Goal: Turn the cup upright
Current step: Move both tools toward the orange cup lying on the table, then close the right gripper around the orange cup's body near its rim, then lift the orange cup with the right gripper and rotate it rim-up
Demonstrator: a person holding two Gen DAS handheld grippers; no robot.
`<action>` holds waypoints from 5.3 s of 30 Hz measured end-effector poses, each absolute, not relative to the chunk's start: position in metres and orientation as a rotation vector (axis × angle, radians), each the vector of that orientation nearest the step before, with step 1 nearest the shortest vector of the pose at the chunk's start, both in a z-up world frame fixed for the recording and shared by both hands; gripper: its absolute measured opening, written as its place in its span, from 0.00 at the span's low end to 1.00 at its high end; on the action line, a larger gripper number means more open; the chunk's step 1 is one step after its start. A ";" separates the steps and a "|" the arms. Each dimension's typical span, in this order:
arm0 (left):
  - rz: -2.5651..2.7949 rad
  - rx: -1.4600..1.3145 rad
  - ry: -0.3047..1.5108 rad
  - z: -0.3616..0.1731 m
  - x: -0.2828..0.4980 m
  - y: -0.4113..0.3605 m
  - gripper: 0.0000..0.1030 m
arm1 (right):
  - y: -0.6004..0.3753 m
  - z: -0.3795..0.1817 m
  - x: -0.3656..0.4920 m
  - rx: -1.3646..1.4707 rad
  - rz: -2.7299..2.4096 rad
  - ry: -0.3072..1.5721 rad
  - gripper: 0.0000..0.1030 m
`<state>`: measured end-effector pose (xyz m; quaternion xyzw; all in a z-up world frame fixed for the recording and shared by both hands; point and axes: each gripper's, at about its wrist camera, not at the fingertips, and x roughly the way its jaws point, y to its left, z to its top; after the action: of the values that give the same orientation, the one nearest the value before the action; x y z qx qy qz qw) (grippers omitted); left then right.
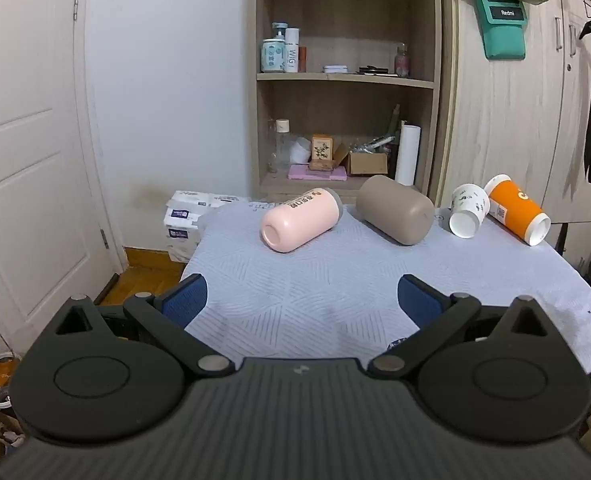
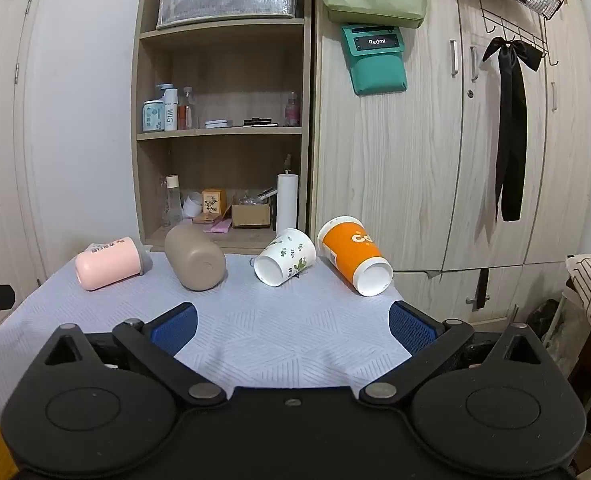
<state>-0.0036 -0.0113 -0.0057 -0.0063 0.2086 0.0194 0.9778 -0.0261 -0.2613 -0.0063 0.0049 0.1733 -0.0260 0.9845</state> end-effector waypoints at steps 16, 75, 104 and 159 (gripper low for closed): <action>0.045 -0.002 0.367 -0.003 -0.010 -0.014 1.00 | -0.264 -0.009 -0.024 0.006 -0.082 0.353 1.00; -0.028 -0.094 0.383 -0.023 -0.015 -0.026 1.00 | -0.262 -0.028 -0.017 -0.069 -0.110 0.335 1.00; -0.545 0.007 0.718 0.021 0.135 -0.233 1.00 | -0.364 -0.014 0.059 -0.228 0.188 0.361 1.00; -0.556 -0.229 0.858 -0.039 0.266 -0.285 0.75 | -0.449 -0.073 0.171 0.397 0.180 0.689 0.68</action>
<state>0.2662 -0.2851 -0.0389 -0.1092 0.4098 -0.2653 0.8659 0.1708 -0.4487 -0.0730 0.1929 0.3349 0.0873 0.9181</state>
